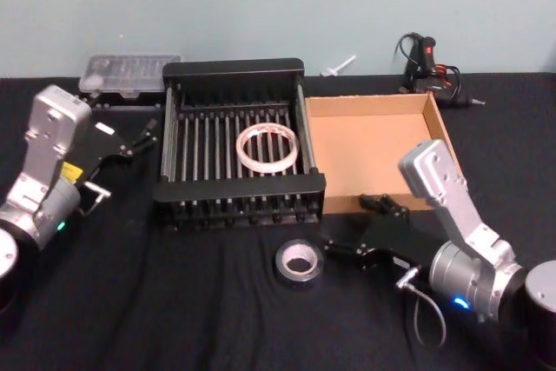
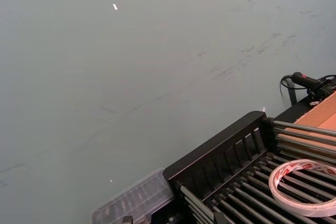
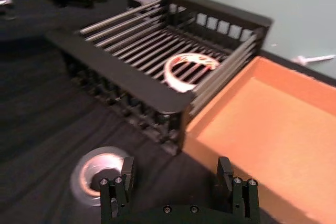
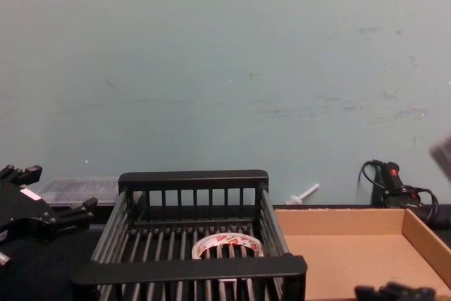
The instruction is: Pick up the white tape and place it into the black box , Pick up the silver tape and place it into the brown box.
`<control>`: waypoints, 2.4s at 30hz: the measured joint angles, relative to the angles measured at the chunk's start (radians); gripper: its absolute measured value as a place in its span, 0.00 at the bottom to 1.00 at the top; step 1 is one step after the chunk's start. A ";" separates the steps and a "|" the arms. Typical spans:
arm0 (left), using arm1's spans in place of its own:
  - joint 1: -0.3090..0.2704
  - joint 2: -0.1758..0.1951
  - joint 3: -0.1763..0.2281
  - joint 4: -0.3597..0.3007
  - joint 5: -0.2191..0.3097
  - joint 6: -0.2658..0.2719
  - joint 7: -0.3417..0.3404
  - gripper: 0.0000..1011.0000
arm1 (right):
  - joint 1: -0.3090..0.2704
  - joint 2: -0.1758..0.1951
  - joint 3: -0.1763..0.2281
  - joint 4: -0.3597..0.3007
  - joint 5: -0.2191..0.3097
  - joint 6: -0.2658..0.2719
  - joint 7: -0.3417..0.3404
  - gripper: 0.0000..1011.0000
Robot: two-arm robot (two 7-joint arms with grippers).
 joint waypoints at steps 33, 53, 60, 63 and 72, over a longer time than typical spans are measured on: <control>0.000 0.000 0.000 0.000 0.000 0.000 0.000 0.99 | 0.067 -0.051 -0.081 0.024 -0.042 0.164 -0.006 0.99; 0.000 0.000 0.000 0.000 0.000 0.000 0.000 0.99 | 0.078 -0.069 -0.083 0.046 -0.061 0.181 -0.002 0.99; 0.000 0.000 0.000 0.000 0.000 0.000 0.000 0.99 | 0.078 -0.068 -0.082 0.046 -0.060 0.181 -0.001 0.99; 0.000 0.000 0.000 0.000 0.000 0.000 0.000 0.99 | 0.078 -0.068 -0.082 0.046 -0.060 0.181 -0.001 0.96; 0.000 0.000 0.000 0.000 0.000 0.000 0.000 0.99 | 0.077 -0.067 -0.082 0.045 -0.059 0.181 0.000 0.73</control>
